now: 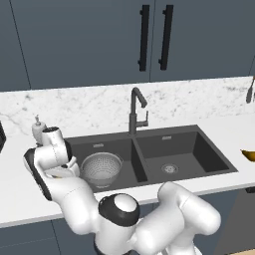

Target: Put the colander in the sink, put the banana, pear in the colander, and turn on the sink faucet and pour water over the colander.

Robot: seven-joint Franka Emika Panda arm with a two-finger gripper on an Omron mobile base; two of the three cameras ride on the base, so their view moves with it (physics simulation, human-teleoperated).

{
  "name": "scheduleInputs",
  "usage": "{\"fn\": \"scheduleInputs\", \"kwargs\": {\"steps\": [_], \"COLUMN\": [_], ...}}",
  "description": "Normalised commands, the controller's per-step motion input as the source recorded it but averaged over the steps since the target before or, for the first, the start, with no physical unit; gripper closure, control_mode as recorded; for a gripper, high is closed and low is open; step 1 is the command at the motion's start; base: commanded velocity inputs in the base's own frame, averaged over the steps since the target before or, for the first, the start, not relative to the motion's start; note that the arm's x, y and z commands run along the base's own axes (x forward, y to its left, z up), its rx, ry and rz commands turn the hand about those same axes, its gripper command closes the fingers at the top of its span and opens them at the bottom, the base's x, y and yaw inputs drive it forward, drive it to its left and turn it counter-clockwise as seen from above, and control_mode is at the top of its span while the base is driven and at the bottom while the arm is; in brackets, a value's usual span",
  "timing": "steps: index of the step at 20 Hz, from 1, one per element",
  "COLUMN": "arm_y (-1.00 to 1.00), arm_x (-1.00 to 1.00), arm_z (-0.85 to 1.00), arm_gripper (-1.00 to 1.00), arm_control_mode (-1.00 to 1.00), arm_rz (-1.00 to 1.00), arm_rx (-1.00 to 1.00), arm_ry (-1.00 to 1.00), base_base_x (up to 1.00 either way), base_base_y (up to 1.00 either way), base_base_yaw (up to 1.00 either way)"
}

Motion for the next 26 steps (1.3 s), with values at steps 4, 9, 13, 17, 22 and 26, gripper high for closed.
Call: {"fn": "scheduleInputs", "kwargs": {"steps": [4, 9, 13, 17, 22, 26], "arm_y": [-0.46, -0.61, -0.64, -0.58, -0.5, -0.41], "arm_x": [0.18, 0.2, 0.15, 0.21, 0.28, 0.27], "arm_z": [0.22, 0.25, 0.16, 0.0, 0.0, 0.0], "arm_gripper": [1.0, 1.0, 1.0, 1.0, 1.0, 1.0], "arm_control_mode": [-1.0, -1.0, -1.0, -1.0, -1.0, -1.0], "arm_rz": [0.0, -0.02, -0.02, -0.04, -0.03, -0.03], "arm_rx": [0.0, 0.02, 0.01, 0.0, 0.0, 0.0], "arm_ry": [0.01, 0.0, 0.0, 0.0, 0.0, 0.0], "base_base_x": [0.0, 0.0, 0.0, 0.0, 0.0, 0.0], "base_base_y": [0.0, 0.0, 0.0, 0.0, 0.0, 0.0], "base_base_yaw": [0.0, 0.0, 0.0, 0.0, 0.0, 0.0]}}
